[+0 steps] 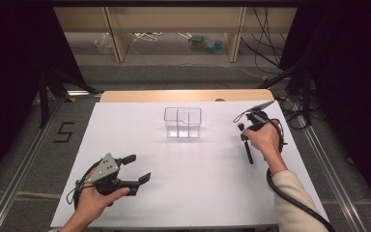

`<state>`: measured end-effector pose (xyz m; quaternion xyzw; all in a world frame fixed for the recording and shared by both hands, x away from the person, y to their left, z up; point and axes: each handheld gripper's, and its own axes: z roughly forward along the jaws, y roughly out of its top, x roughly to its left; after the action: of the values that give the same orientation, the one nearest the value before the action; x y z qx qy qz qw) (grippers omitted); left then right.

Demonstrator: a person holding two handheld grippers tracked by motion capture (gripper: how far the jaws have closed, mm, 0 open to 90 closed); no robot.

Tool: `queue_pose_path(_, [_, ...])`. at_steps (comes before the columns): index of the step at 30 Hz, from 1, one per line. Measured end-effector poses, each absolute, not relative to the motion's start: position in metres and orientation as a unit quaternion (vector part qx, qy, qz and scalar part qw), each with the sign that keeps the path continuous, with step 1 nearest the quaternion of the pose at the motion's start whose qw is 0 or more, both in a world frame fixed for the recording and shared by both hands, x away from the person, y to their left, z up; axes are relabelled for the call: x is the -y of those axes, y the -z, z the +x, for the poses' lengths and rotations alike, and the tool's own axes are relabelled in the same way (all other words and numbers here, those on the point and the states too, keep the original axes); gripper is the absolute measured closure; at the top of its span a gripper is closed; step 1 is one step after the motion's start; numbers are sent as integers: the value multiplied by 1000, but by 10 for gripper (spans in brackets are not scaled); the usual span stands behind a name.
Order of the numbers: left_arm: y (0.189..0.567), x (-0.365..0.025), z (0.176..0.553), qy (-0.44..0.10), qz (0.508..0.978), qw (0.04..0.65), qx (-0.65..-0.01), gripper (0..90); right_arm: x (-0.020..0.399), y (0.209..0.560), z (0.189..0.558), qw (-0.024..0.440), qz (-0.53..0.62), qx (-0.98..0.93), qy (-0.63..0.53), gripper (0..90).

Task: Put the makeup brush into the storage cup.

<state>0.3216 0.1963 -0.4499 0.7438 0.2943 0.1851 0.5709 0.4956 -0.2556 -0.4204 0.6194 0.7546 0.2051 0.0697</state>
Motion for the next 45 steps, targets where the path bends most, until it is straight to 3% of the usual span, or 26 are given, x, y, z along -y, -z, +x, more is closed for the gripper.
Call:
queue_pose_path(3, [450,-196,322,-186,744,571,-294,164,253,417,491,57,631,-744,-210,786])
queue_pose_path(10, [450,-197,322,-188,745,570,-291,164,256,416,485,87,604,-756,-235,786])
queue_pose_path(26, [450,-196,321,-180,737,576,-304,164,267,421,470,88,586,-751,-291,786])
queue_pose_path(35, [450,-197,321,-184,741,572,-300,164,265,414,463,107,575,-750,-311,786])
queue_pose_path(37, [450,-197,321,-184,740,573,-301,164,269,415,464,129,550,-759,-323,786])
queue_pose_path(45, [450,-197,321,-184,740,572,-302,164,275,413,459,129,549,-748,-351,786])
